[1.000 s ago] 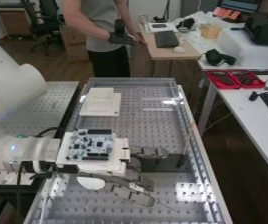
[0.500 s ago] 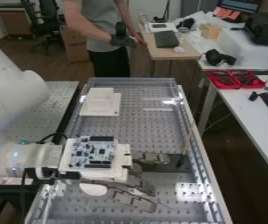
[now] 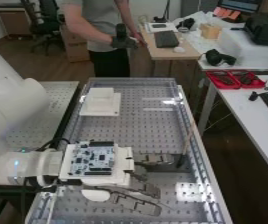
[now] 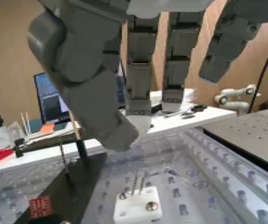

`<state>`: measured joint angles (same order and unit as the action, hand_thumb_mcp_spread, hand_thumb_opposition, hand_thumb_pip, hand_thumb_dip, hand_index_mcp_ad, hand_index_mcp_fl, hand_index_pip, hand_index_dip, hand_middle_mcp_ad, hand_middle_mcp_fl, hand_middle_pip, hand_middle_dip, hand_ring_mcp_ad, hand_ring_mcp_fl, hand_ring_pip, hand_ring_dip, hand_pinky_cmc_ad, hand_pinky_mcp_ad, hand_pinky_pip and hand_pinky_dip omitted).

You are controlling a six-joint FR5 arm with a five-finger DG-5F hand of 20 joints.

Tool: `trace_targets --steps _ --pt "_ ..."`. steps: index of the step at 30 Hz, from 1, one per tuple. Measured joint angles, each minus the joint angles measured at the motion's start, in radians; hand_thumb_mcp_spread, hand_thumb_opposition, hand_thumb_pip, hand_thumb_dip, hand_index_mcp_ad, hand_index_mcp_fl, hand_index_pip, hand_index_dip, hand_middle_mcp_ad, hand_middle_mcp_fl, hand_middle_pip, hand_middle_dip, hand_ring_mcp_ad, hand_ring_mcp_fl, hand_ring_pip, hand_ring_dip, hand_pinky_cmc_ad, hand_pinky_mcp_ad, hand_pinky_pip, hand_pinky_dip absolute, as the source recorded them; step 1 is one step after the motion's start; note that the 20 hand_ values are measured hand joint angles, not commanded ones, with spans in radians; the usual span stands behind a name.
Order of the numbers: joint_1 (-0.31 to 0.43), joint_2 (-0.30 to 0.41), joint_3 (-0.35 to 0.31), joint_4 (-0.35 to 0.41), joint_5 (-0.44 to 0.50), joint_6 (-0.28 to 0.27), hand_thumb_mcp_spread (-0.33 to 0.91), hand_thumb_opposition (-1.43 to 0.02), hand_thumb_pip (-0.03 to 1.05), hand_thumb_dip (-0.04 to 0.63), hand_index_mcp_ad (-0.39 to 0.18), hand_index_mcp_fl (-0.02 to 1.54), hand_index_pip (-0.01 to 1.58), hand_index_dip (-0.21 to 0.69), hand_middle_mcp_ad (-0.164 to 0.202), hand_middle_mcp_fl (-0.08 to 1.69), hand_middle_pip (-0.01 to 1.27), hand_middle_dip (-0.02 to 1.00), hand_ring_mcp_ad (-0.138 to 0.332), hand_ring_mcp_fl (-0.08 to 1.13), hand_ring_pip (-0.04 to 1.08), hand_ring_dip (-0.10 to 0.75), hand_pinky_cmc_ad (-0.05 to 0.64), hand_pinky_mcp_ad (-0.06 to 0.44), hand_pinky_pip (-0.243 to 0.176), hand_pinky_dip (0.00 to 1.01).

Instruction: Grab the paper clip and place it in the clear container

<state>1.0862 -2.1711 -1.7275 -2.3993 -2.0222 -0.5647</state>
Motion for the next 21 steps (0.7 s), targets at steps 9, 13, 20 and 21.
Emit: trace_targets --steps 9,13,20,21 --pt "0.0 -0.007 -0.008 0.014 0.002 0.009 0.59 -0.91 0.71 0.316 -0.138 0.29 0.11 -0.183 -0.037 0.48 0.71 0.72 0.068 0.36 0.28 0.482 0.412 0.262 0.051 0.2" --pt "0.002 -0.013 -0.015 0.026 0.008 0.015 0.59 -0.91 0.72 0.316 -0.138 0.29 0.11 -0.183 -0.037 0.48 0.69 0.71 0.066 0.35 0.28 0.482 0.412 0.262 0.051 0.2" --pt "0.007 -0.026 -0.022 0.053 0.019 0.029 0.59 -0.9 0.72 0.332 -0.145 0.29 0.12 -0.18 -0.037 0.48 0.7 0.7 0.07 0.35 0.28 0.482 0.412 0.264 0.051 0.2" --pt "0.008 -0.029 -0.023 0.055 0.021 0.031 0.59 -0.9 0.72 0.332 -0.145 0.28 0.12 -0.18 -0.037 0.5 0.71 0.7 0.072 0.35 0.28 0.482 0.412 0.26 0.051 0.2"
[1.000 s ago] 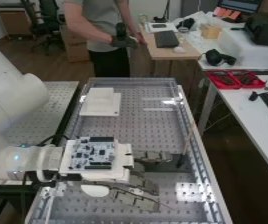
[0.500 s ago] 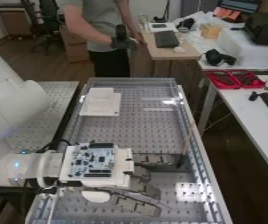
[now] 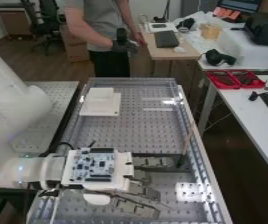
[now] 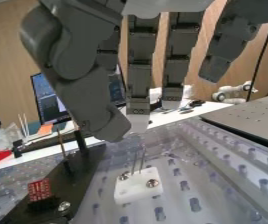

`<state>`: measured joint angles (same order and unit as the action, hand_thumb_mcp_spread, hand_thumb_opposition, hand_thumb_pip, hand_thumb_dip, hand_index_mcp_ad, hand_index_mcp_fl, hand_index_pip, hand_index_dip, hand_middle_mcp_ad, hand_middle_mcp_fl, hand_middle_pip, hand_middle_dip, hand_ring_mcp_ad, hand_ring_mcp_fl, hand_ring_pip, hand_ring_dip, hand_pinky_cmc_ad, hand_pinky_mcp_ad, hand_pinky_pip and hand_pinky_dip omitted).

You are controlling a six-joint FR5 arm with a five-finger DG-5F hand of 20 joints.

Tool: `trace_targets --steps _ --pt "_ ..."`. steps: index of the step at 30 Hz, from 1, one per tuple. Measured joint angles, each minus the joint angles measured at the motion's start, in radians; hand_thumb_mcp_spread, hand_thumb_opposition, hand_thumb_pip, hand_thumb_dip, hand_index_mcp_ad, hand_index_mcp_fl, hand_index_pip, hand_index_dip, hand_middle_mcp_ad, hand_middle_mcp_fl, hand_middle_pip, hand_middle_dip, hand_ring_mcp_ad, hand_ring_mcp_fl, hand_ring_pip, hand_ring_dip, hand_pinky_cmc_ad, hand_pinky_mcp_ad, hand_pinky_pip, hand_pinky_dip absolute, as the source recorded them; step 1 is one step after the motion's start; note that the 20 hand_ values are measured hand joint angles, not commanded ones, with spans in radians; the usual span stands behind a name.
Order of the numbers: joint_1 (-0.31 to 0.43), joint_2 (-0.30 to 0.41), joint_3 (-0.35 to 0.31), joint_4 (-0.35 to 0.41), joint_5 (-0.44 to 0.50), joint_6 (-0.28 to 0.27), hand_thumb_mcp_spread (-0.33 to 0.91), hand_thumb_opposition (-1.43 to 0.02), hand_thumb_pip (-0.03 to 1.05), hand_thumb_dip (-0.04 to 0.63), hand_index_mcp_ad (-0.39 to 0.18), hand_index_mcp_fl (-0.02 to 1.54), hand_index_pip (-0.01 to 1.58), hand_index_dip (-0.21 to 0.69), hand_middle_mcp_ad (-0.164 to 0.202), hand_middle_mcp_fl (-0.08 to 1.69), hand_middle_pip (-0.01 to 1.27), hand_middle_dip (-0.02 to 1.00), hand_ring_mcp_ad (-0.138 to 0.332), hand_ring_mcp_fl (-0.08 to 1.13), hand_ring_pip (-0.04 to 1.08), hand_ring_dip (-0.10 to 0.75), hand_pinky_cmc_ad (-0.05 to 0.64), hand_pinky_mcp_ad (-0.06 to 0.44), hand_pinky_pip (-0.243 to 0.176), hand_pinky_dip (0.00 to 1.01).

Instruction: Grab the paper clip and place it in the clear container

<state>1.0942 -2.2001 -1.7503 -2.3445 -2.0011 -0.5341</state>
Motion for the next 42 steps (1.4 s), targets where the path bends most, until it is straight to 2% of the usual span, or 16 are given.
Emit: trace_targets --steps 4,11,21,27,34,39,40,42 --pt "0.001 -0.01 0.001 0.012 0.009 0.006 0.6 -0.91 0.72 0.332 -0.145 0.28 0.12 -0.18 -0.037 0.57 0.77 0.7 0.054 0.36 0.28 0.482 0.412 0.264 0.051 0.2" --pt "0.001 -0.02 0.006 0.014 0.009 0.004 0.65 -0.94 0.72 0.332 -0.145 0.29 0.12 -0.18 -0.037 0.61 0.84 0.73 0.056 0.36 0.28 0.482 0.419 0.262 0.051 0.2" --pt "0.001 -0.029 0.018 -0.001 0.003 -0.006 0.65 -0.95 0.72 0.332 -0.143 0.29 0.12 -0.18 -0.037 0.61 0.83 0.74 0.056 0.36 0.28 0.482 0.429 0.262 0.051 0.2" --pt "0.002 -0.033 0.024 -0.009 -0.003 -0.017 0.64 -0.95 0.72 0.332 -0.143 0.29 0.12 -0.18 -0.037 0.56 0.77 0.73 0.056 0.36 0.28 0.482 0.429 0.262 0.051 0.2" --pt "0.001 -0.037 0.025 -0.001 -0.006 -0.024 0.64 -0.95 0.72 0.332 -0.152 0.29 0.11 -0.18 -0.035 0.6 0.76 0.73 0.056 0.36 0.28 0.482 0.429 0.262 0.051 0.2" --pt "-0.001 -0.039 0.024 0.004 -0.008 -0.031 0.66 -0.95 0.72 0.332 -0.155 0.29 0.11 -0.18 -0.035 0.63 0.85 0.73 0.052 0.36 0.26 0.482 0.429 0.262 0.051 0.2" --pt "-0.001 -0.039 0.024 0.005 -0.008 -0.032 0.68 -0.96 0.72 0.328 -0.152 0.3 0.12 -0.18 -0.049 0.64 0.85 0.73 0.051 0.36 0.27 0.482 0.426 0.262 0.051 0.2" --pt "-0.002 -0.04 0.024 0.005 -0.008 -0.033 0.69 -0.97 0.72 0.326 -0.152 0.31 0.13 -0.18 -0.051 0.65 0.85 0.74 0.054 0.36 0.26 0.482 0.429 0.262 0.051 0.2"
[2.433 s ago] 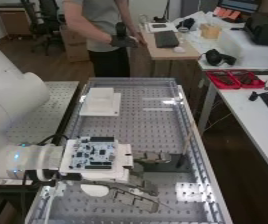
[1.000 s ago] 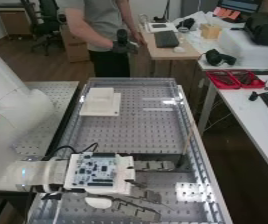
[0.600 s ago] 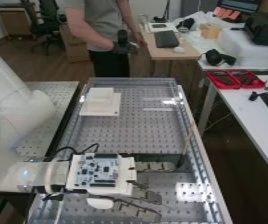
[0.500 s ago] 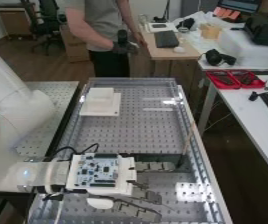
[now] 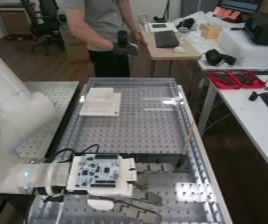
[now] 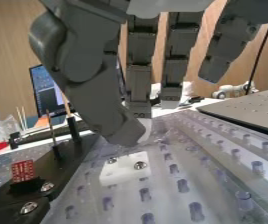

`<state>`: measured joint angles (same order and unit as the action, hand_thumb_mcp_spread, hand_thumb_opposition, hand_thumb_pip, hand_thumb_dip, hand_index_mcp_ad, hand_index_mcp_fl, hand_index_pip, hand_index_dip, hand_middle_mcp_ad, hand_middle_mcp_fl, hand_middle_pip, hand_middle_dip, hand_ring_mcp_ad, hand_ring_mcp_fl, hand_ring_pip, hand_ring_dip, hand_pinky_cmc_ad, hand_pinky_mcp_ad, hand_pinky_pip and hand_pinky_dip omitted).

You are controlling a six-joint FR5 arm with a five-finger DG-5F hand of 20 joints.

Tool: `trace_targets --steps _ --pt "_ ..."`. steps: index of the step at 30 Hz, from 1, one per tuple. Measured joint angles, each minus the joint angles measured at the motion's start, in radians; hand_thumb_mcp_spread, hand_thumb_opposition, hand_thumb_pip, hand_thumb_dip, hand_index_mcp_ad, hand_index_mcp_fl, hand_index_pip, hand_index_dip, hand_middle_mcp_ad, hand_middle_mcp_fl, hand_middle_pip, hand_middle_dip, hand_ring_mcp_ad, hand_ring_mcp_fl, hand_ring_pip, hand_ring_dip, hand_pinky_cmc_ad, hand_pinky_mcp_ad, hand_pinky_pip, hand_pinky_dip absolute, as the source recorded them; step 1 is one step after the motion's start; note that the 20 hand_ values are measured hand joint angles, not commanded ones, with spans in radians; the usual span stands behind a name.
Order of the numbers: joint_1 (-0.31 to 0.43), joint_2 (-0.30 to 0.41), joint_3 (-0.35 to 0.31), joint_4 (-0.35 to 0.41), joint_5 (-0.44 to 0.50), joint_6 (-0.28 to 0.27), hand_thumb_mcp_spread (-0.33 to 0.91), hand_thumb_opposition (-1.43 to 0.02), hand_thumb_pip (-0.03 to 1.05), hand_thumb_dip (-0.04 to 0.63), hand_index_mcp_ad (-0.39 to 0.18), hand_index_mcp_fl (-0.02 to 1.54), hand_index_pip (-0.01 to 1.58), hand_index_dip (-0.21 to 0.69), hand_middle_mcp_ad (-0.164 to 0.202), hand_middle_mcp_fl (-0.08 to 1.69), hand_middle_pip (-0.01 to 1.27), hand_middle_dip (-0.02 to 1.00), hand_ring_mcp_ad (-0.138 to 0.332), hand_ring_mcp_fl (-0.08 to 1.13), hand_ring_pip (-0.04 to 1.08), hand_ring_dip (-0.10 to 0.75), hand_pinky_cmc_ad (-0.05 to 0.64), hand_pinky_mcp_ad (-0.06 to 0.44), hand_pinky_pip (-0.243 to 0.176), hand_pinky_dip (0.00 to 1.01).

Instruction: Grab the paper clip and place it in the clear container

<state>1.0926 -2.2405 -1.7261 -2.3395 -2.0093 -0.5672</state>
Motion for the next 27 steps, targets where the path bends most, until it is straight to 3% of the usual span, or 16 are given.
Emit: trace_targets --steps 5,27 --pt "-0.001 -0.002 0.001 -0.002 -0.005 -0.005 0.69 -0.99 0.69 0.325 -0.152 0.31 0.13 -0.18 -0.051 0.64 0.86 0.74 0.052 0.38 0.26 0.482 0.433 0.262 0.051 0.2" --pt "0.001 -0.008 0.005 0.008 -0.012 0.001 0.68 -0.98 0.7 0.328 -0.155 0.31 0.14 -0.182 -0.051 0.64 0.84 0.75 0.056 0.38 0.26 0.482 0.45 0.262 0.051 0.2"
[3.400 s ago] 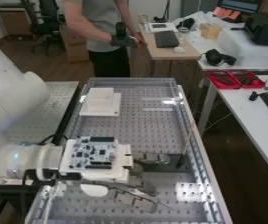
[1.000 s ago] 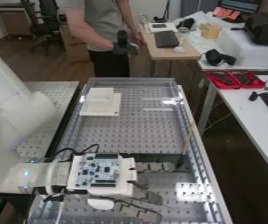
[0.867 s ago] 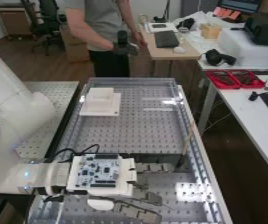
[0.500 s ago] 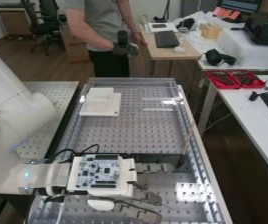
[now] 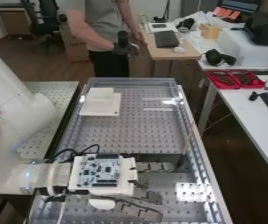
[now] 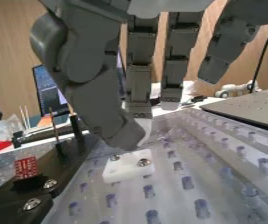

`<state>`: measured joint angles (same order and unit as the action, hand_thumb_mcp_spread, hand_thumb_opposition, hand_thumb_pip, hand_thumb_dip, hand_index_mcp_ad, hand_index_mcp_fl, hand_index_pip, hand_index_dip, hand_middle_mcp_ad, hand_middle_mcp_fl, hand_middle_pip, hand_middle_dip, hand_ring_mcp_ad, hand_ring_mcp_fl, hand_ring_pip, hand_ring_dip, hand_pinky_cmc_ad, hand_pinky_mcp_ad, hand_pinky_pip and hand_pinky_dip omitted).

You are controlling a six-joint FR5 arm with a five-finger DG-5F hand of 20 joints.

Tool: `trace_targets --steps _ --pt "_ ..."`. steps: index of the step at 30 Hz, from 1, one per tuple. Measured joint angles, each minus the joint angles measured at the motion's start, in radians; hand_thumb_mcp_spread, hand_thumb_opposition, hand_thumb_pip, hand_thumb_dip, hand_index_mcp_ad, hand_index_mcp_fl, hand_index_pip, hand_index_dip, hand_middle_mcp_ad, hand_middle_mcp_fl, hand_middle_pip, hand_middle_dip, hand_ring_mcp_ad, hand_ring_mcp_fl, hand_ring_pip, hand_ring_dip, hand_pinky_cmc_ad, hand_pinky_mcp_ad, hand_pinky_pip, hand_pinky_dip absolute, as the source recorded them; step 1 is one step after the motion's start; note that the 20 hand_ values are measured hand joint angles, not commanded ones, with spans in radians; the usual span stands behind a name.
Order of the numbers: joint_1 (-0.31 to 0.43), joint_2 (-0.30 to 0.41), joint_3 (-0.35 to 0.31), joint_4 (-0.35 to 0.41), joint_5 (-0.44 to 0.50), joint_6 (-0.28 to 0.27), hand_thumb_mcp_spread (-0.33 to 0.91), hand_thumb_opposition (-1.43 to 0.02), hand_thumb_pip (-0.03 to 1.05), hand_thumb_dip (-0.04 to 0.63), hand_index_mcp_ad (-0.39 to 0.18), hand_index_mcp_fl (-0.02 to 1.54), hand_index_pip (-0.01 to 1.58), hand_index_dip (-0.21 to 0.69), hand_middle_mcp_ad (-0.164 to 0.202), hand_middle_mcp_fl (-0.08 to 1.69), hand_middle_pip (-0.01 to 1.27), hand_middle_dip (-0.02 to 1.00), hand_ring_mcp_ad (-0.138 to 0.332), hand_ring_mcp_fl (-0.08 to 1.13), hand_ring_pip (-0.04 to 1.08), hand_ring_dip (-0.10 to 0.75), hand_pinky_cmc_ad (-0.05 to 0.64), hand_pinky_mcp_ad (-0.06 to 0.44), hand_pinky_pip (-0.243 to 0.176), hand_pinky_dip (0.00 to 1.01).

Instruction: Grab the paper clip and place it in the clear container

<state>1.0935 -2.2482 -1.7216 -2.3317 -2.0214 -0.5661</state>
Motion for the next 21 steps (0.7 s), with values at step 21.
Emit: trace_targets --steps 21 --pt "0.002 -0.009 0.009 -0.002 0.0 0.005 0.69 -0.98 0.7 0.328 -0.168 0.31 0.16 -0.182 -0.051 0.66 0.86 0.75 0.052 0.38 0.27 0.48 0.45 0.262 0.051 0.2"
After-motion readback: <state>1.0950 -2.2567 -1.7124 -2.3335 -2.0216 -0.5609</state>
